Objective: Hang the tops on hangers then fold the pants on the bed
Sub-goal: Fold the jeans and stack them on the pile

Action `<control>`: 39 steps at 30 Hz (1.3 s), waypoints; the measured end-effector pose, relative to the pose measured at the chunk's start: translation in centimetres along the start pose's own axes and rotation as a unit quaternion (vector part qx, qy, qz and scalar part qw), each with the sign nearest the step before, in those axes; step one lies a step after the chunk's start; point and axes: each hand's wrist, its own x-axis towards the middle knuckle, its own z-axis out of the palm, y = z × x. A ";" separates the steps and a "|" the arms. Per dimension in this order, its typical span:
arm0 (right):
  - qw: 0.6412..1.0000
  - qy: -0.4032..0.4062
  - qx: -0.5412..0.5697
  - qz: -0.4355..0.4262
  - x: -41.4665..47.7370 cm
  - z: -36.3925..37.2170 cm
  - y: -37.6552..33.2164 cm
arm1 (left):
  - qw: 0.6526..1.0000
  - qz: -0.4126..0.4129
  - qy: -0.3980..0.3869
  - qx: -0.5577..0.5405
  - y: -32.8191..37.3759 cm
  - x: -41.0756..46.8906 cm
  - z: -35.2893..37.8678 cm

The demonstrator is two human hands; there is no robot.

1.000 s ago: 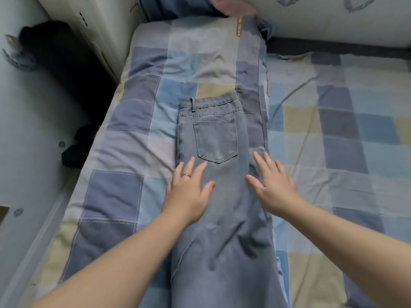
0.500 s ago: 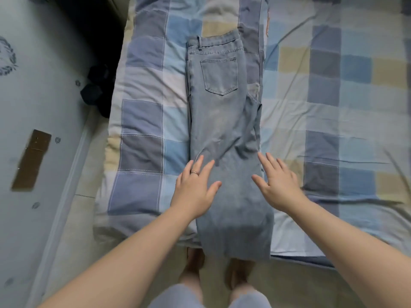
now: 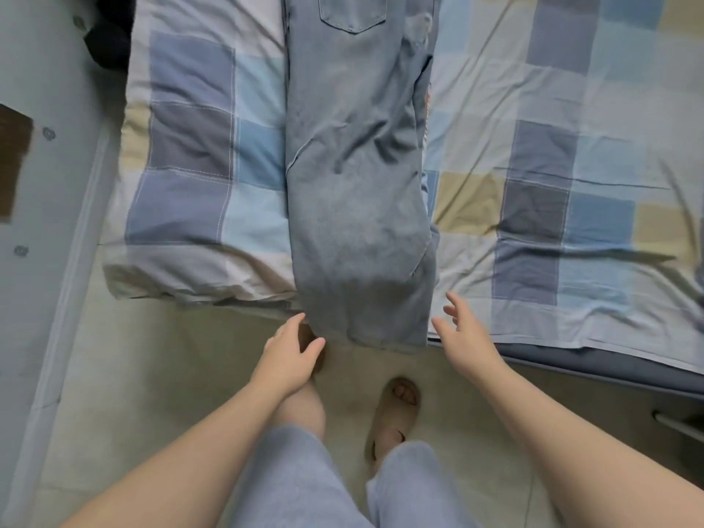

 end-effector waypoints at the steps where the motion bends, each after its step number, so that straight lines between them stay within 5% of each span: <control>1: 1.000 -0.004 0.001 0.002 0.5 0.2 1.3 | 1.000 -0.011 0.011 -0.017 -0.3 0.1 1.1; 9: 0.999 -0.021 0.018 -0.015 5.0 2.1 6.8 | 0.986 -0.099 0.044 -0.130 -2.5 1.5 9.2; 15: 0.998 -0.004 0.047 -0.041 9.0 4.0 7.1 | 0.968 -0.057 0.147 -0.195 -3.2 6.2 9.6; 21: 0.975 -0.021 0.221 -0.023 11.9 5.3 5.6 | 0.940 0.016 0.179 -0.290 -2.3 10.0 8.9; 29: 0.953 -0.124 0.276 0.016 10.7 5.8 6.2 | 0.938 -0.009 0.006 -0.346 -2.0 10.0 8.1; 39: 0.975 -0.144 0.157 0.065 2.8 7.7 12.2 | 0.958 -0.062 -0.085 -0.268 -5.2 3.5 8.9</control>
